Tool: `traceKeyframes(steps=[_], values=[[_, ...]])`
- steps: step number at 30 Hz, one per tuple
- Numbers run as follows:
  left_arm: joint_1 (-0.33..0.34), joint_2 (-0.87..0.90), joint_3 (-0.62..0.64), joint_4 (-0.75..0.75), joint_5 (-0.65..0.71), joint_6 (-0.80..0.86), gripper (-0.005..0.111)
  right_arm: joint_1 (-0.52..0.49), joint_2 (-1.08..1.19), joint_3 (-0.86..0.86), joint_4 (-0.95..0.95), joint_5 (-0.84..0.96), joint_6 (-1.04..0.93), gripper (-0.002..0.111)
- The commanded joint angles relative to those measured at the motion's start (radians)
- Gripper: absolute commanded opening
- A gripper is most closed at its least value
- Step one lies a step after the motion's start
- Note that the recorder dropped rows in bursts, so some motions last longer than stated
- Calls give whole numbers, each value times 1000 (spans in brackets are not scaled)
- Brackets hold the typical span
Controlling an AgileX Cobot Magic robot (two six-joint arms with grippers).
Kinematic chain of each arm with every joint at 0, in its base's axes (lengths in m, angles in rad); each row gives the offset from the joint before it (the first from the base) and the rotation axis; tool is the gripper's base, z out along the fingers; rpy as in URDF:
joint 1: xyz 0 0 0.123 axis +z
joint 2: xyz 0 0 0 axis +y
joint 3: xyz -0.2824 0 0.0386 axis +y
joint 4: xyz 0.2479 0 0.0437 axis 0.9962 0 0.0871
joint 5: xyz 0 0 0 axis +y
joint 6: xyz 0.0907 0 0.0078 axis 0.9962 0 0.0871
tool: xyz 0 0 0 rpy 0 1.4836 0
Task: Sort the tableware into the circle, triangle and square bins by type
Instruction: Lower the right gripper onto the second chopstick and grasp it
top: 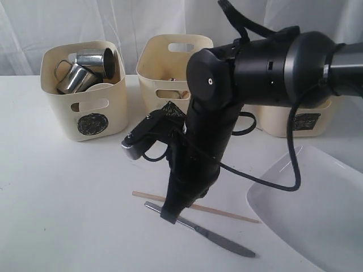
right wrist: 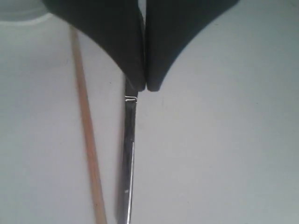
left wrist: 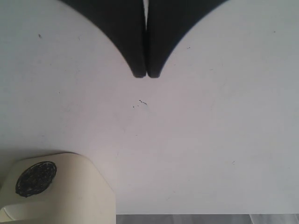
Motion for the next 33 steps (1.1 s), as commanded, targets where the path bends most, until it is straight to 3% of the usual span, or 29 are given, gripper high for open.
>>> traceKeyframes(steps=[1, 6, 8, 15, 33], values=[[-7, -4, 4, 0, -5, -4, 0, 1, -12, 12, -57, 10, -81, 9], [-7, -4, 4, 0, -5, -4, 0, 1, -12, 26, -70, -27, -310, 36], [-7, -4, 4, 0, -5, -4, 0, 1, -6, 35, -85, -72, -349, 42], [-7, -4, 4, 0, -5, -4, 0, 1, 76, 57, -89, -249, -351, 43], [-7, -4, 4, 0, -5, -4, 0, 1, 206, 57, -114, -390, -271, 42]])
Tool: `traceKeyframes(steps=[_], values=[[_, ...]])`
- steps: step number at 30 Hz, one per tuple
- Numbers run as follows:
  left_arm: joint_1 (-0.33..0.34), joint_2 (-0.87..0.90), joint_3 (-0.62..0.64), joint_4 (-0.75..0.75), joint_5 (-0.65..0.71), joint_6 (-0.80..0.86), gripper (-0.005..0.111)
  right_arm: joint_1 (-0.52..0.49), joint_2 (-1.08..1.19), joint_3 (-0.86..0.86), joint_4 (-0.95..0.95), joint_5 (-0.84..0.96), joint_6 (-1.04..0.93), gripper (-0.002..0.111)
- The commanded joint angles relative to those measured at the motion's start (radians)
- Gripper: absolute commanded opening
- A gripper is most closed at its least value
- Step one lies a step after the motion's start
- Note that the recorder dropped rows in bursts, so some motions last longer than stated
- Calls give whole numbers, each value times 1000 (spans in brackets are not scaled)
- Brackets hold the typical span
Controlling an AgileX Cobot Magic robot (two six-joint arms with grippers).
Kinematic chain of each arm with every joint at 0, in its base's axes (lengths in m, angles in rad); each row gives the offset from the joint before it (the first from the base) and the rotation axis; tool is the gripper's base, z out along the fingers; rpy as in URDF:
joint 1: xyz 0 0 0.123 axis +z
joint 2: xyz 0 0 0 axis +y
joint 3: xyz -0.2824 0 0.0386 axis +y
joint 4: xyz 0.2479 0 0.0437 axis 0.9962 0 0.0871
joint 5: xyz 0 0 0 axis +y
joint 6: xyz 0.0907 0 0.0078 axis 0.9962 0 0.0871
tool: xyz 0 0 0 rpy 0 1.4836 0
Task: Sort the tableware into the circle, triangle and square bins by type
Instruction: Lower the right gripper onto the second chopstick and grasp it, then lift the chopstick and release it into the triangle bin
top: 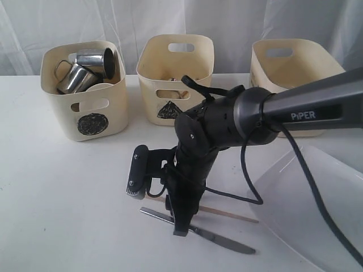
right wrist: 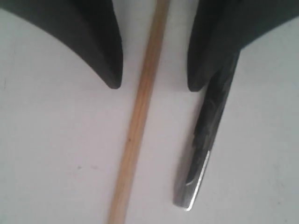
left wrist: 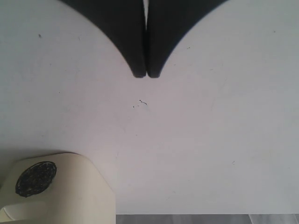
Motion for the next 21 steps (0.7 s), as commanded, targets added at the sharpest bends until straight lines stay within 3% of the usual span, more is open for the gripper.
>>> traceKeyframes(steps=[1, 6, 11, 21], values=[[-7, -4, 4, 0, -5, -4, 0, 1, 6, 4, -2, -32, 22, 42], [-7, -4, 4, 0, -5, -4, 0, 1, 32, 4, 9, -26, 22, 32], [-7, -4, 4, 0, -5, -4, 0, 1, 32, 4, 9, -2, 22, 1], [-7, -4, 4, 0, -5, -4, 0, 1, -15, -5, 9, -42, 22, 0]])
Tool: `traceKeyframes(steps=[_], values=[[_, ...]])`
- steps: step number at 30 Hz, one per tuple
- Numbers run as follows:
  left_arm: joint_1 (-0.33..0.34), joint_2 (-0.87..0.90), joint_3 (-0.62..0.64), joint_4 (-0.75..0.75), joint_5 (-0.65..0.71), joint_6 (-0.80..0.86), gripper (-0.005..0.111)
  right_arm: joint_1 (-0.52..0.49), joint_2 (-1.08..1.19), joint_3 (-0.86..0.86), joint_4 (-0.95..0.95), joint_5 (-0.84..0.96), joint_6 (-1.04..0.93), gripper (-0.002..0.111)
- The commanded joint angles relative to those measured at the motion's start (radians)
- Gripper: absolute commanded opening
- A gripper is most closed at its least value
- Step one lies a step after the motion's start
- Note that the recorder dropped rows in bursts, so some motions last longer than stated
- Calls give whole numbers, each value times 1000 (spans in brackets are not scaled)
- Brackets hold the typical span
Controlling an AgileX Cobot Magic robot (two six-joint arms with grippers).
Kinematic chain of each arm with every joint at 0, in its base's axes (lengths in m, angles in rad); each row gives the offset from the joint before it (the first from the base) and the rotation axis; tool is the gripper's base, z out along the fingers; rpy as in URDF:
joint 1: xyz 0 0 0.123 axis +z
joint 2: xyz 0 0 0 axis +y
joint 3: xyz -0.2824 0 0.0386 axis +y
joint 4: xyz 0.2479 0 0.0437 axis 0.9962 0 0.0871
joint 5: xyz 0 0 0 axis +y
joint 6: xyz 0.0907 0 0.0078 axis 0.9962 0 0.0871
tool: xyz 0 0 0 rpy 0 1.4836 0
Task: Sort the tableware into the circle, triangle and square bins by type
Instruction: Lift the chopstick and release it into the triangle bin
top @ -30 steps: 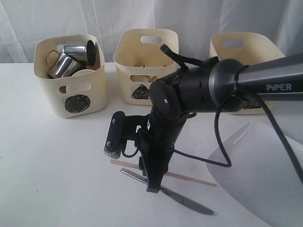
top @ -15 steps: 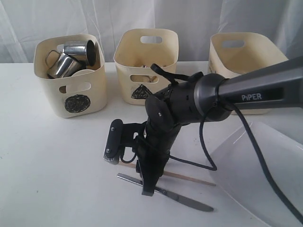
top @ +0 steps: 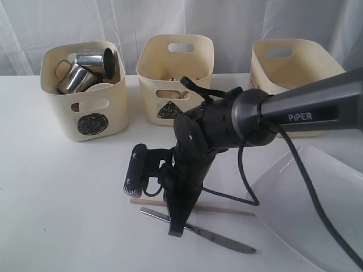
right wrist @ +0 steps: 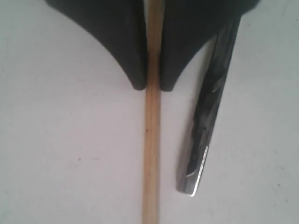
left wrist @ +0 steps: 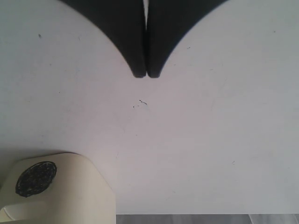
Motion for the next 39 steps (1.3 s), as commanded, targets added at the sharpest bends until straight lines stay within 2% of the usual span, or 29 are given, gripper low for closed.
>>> traceKeyframes(steps=[1, 6, 9, 14, 23, 28, 32, 34, 39], values=[[-7, -4, 4, 0, -5, -4, 0, -1, -42, -10, -7, -34, 6, 0], [-7, -4, 4, 0, -5, -4, 0, -1, -135, -45, 76, -89, 8, 0], [-7, -4, 4, 0, -5, -4, 0, -1, -194, -51, 101, -192, 49, 0], [-7, -4, 4, 0, -5, -4, 0, -41, -262, -51, 116, -485, 338, 0], [-7, -4, 4, 0, -5, -4, 0, -204, -264, -23, 131, -1031, 910, 0], [-7, -4, 4, 0, -5, -4, 0, -296, -212, 20, 196, -1373, 1162, 0], [-7, -4, 4, 0, -5, -4, 0, -344, -112, 11, 292, -1612, 1280, 0], [-7, -4, 4, 0, -5, -4, 0, -361, -54, -12, 287, -1662, 1305, 0], [-7, -4, 4, 0, -5, -4, 0, -370, 59, -120, 224, -1645, 1280, 0]])
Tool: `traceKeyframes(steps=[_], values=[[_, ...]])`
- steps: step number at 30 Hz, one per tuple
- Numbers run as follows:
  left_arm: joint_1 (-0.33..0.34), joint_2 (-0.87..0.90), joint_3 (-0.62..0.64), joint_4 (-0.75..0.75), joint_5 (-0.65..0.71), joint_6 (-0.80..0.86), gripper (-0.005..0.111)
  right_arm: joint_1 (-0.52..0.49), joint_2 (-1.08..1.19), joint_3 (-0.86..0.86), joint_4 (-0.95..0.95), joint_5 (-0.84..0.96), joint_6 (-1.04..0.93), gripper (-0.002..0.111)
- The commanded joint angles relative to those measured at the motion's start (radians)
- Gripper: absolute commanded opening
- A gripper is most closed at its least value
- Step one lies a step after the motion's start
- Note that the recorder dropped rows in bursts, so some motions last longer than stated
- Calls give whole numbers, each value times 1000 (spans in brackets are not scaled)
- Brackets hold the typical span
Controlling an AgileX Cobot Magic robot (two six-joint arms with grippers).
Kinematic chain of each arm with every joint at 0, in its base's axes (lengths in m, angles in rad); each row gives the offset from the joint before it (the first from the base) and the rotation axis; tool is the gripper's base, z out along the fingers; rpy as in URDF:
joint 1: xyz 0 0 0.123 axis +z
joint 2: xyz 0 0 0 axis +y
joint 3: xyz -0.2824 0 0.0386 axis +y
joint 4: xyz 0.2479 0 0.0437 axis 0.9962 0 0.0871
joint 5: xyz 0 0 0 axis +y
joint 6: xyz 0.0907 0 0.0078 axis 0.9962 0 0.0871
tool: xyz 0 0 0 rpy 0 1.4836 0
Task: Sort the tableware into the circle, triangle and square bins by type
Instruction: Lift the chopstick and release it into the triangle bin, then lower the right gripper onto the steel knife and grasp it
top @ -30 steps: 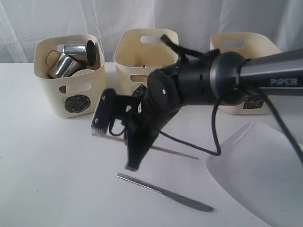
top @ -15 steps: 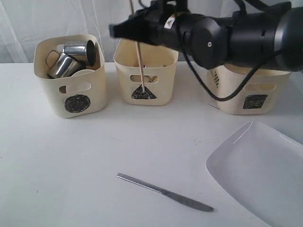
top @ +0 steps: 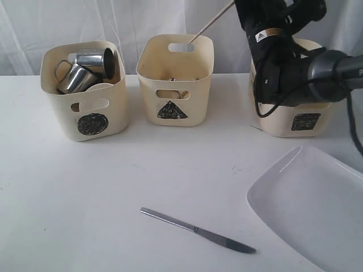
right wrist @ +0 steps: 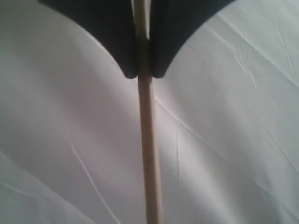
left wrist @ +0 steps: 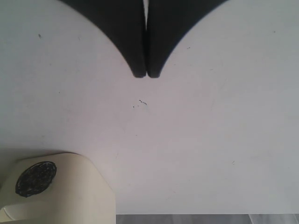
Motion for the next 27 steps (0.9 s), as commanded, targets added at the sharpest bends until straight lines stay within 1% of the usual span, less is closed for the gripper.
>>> traceKeyframes(steps=[1, 7, 8, 10, 15, 17, 22, 24, 25, 26, 27], values=[[-7, -4, 4, 0, -5, -4, 0, -7, 96, -117, -72, -1, -43, 0], [-7, -4, 4, 0, -5, -4, 0, -7, 206, -293, -184, 173, -48, 0], [-7, -4, 4, 0, -5, -4, 0, -7, 218, -312, -184, 193, -50, 2], [-7, -4, 4, 0, -5, -4, 0, -7, 229, -332, -184, 208, -68, 9], [-7, -4, 4, 0, -5, -4, 0, -7, 226, -333, -184, 208, -72, 41], [-7, -4, 4, 0, -5, -4, 0, -7, 221, -333, -184, 200, -68, 46], [-7, -4, 4, 0, -5, -4, 0, -7, 192, -331, -206, 204, 23, 46], [-7, -4, 4, 0, -5, -4, 0, -7, 165, -331, -211, 234, 74, 45], [-7, -4, 4, 0, -5, -4, 0, -7, 146, -331, -221, 274, 92, 42], [-7, -4, 4, 0, -5, -4, 0, -7, 123, -331, -254, 339, 119, 37], [-7, -4, 4, 0, -5, -4, 0, -7, 95, -331, -285, 427, 126, 33]])
